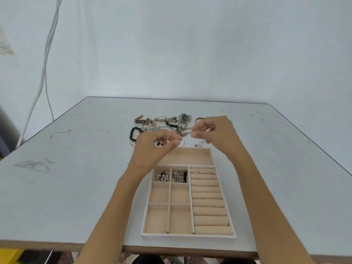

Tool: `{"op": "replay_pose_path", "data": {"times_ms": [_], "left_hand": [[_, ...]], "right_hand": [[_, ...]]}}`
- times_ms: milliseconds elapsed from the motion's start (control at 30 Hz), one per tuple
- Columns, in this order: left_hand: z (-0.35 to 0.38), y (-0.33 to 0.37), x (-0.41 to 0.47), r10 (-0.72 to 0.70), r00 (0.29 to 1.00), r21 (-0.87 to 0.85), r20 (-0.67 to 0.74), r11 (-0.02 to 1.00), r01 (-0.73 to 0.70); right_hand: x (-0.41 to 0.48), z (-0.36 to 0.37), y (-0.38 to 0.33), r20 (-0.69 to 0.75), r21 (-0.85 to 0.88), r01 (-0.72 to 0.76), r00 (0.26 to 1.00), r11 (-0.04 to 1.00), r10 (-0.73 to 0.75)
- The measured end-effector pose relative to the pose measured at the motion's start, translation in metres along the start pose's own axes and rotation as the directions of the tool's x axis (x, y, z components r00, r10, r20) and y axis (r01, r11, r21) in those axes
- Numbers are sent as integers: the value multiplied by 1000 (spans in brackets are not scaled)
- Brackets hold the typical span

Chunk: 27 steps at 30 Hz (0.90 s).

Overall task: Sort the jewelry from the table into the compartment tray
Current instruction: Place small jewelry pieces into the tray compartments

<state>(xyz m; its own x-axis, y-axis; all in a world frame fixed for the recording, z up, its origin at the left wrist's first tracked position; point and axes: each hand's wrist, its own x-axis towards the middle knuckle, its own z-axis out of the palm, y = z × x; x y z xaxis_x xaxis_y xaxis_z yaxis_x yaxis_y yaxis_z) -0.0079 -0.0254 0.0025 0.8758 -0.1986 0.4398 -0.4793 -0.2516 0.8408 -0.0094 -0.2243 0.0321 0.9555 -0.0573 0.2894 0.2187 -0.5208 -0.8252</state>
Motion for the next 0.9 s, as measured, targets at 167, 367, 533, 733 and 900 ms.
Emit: {"op": "replay_pose_path", "data": {"times_ms": [167,367,533,733,900], "left_hand": [[10,4,-23,12,993,-2,115,1000,-12],[16,5,-37,39,976,-31,216,999,-33],[16,7,-39,32,976,-41,217,999,-24],[15,7,-40,34,975,-37,219,999,-26],[15,5,-39,49,970,13,239,998,-54]], "right_hand": [[-54,-6,12,-5,30,-26,1000,999,26],[-105,-7,28,-4,53,-28,1000,998,29],[-115,-5,33,-79,41,-12,997,999,15],[-117,-4,34,-99,14,-24,995,1000,25],[-116,-5,35,-83,24,-22,996,999,24]]}}
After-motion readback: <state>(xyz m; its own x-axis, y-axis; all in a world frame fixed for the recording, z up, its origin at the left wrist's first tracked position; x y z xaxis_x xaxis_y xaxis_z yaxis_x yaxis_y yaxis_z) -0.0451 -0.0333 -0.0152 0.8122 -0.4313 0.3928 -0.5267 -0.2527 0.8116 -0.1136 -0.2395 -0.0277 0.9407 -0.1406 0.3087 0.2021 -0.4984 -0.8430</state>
